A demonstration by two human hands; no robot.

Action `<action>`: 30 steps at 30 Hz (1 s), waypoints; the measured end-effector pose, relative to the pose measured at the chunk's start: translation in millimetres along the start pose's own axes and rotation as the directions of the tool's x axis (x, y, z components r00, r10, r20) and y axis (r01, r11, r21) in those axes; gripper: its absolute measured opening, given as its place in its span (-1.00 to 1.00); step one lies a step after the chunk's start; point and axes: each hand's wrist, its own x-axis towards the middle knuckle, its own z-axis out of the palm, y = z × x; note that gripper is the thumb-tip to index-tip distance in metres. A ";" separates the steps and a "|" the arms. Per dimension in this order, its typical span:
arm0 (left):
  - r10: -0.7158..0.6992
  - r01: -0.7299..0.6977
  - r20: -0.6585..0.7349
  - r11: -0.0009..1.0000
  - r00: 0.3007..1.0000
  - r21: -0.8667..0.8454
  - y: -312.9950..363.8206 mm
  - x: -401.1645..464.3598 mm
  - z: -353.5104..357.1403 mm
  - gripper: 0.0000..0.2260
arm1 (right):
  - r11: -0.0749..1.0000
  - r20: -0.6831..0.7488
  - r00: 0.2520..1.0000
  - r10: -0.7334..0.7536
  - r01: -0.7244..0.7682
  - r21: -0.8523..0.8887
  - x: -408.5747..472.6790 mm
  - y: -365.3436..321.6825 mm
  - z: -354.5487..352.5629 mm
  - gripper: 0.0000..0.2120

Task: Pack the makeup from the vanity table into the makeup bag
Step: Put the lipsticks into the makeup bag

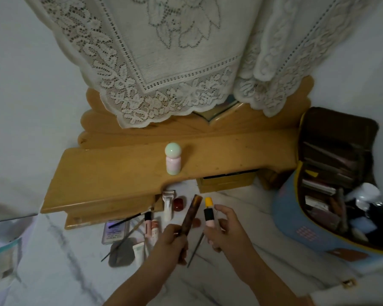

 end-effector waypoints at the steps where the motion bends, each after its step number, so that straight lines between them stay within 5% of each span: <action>1: 0.022 -0.022 0.008 1.000 1.000 0.005 6.5 -1.0 9.0 -0.90 | 0.999 -0.028 0.999 -0.028 0.028 -0.020 -5.1 -2.7 -2.5 -0.64; 13: 0.078 -0.066 0.125 0.993 0.989 -0.100 51.8 0.2 105.8 -0.88 | 0.986 -0.119 0.982 -0.146 0.134 -0.102 -32.2 -9.4 -80.8 -0.57; 17: 0.107 -0.096 0.146 0.992 0.983 -0.080 62.1 5.2 141.1 -0.86 | 0.991 -0.124 0.983 -0.137 0.135 -0.027 -34.9 -14.5 -117.5 -0.79; 30: 0.104 -0.098 0.171 0.994 0.980 -0.041 83.2 27.8 243.4 -0.82 | 0.988 -0.497 0.865 -0.077 -0.001 -0.155 -13.3 7.6 -283.0 -0.79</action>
